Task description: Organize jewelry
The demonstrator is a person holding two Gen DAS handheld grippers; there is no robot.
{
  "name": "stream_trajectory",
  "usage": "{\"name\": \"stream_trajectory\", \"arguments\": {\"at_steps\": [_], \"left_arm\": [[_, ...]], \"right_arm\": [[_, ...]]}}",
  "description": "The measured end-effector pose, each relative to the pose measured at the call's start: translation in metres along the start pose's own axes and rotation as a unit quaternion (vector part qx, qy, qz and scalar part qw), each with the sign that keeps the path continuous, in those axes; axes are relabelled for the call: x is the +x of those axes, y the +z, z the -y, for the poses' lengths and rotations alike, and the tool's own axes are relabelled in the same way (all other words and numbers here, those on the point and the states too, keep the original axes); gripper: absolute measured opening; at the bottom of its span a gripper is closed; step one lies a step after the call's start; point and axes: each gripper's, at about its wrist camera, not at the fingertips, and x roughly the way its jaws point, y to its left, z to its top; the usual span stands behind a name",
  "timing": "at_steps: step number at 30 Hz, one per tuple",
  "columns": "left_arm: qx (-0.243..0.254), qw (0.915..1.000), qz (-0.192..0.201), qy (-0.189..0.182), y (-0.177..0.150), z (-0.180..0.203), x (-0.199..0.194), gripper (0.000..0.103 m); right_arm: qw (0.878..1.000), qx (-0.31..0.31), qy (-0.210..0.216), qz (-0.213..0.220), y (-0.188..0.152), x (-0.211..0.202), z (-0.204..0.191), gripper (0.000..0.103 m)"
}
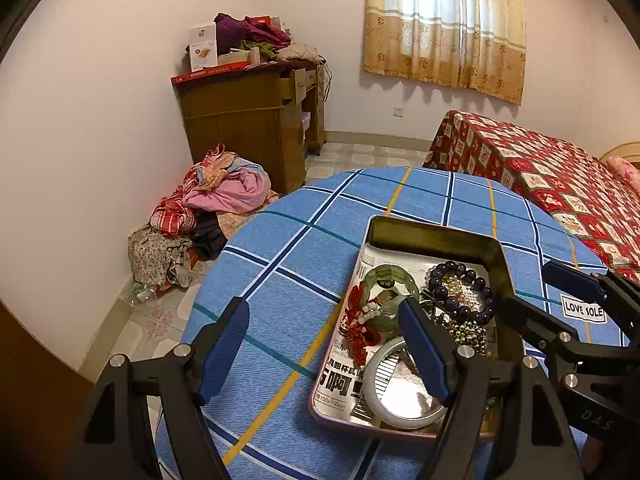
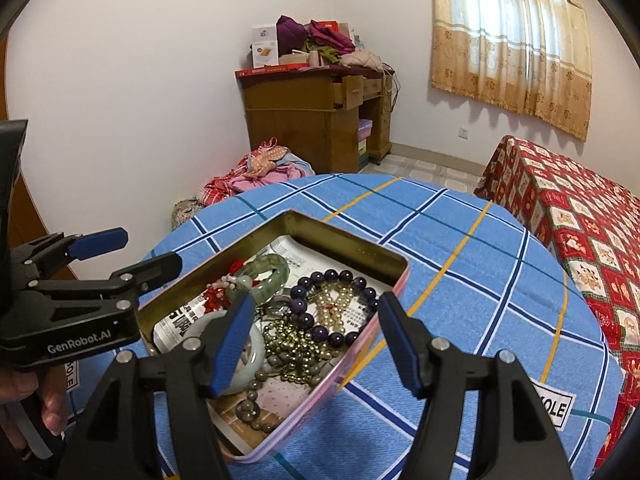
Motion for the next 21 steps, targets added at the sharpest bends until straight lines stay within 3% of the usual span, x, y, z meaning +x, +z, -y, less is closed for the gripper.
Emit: {"name": "stream_trajectory", "arguments": {"at_steps": [21], "left_arm": [[0.001,1.0,-0.001,0.002,0.0,-0.0011,0.0005,0.077]], "right_arm": [[1.0,0.001,0.0,-0.001,-0.001,-0.002,-0.0002,0.069]]}}
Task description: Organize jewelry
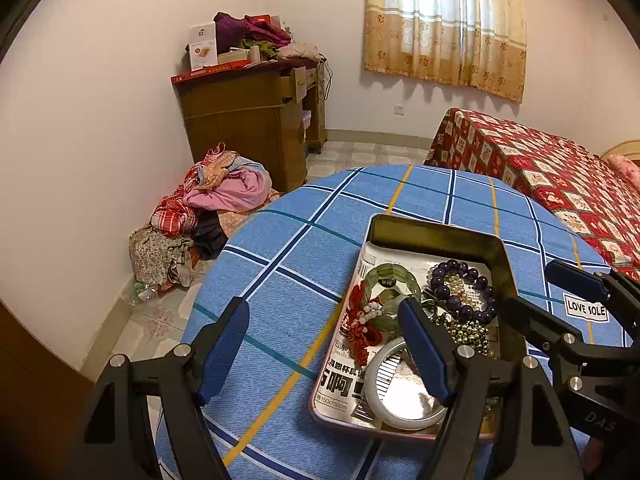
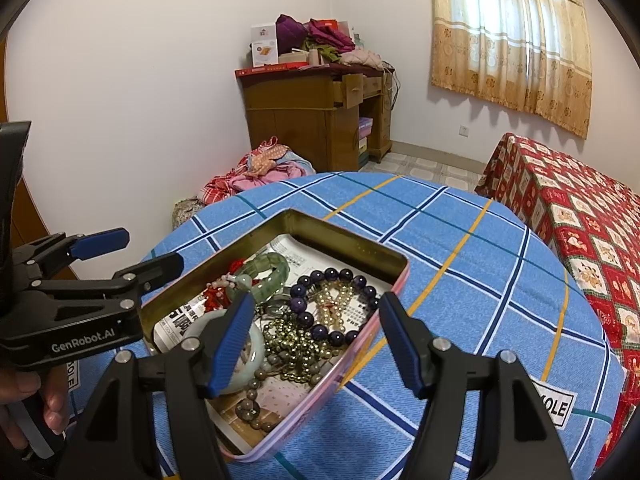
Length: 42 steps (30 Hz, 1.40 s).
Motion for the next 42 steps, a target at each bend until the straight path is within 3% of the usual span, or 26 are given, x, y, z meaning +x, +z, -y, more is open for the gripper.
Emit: {"name": "stream_trajectory", "arguments": {"at_steps": [42], "left_arm": [[0.0,0.9999,-0.002,0.015,0.0008,-0.0003,0.0028,0.077]], "right_arm": [[1.0,0.004,0.001,0.001,-0.0016,0.0007,0.0001,0.072]]}}
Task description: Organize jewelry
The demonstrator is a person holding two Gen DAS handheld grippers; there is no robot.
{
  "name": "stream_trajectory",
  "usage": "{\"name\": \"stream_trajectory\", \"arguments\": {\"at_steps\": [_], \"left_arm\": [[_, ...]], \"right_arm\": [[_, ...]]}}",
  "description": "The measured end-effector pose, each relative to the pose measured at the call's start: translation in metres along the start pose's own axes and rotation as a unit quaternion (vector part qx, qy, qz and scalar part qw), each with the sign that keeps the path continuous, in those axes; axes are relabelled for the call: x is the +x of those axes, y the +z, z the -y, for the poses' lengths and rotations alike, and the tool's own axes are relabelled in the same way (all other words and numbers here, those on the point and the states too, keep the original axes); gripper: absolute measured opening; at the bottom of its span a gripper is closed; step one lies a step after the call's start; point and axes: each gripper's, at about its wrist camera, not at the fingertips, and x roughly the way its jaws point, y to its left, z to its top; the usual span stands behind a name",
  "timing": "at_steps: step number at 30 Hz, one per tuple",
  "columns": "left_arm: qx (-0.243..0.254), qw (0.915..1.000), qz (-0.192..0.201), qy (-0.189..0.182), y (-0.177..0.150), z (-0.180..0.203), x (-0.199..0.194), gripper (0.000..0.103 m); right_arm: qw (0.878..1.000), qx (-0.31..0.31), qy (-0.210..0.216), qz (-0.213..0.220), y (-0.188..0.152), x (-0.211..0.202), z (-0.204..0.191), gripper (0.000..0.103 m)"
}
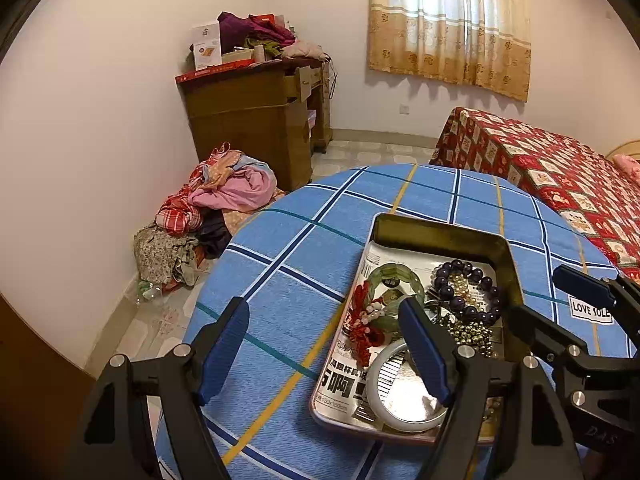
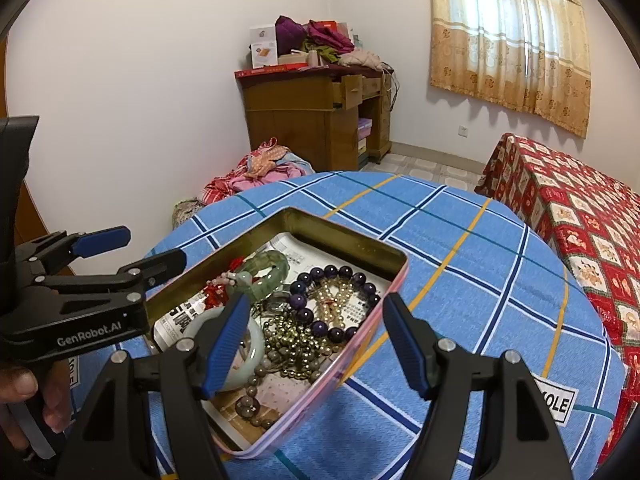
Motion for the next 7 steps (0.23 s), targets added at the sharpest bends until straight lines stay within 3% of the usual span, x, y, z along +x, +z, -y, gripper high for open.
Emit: {"name": "stream_trajectory", "arguments": {"at_steps": [7], "left_arm": [[0.012,0.9998,0.013,0.005,-0.0005,0.0046,-0.0039,0.081]], "right_arm": [[1.0,0.004,-0.001,0.0,-0.0019,-0.0022,0.0015,0.073]]}}
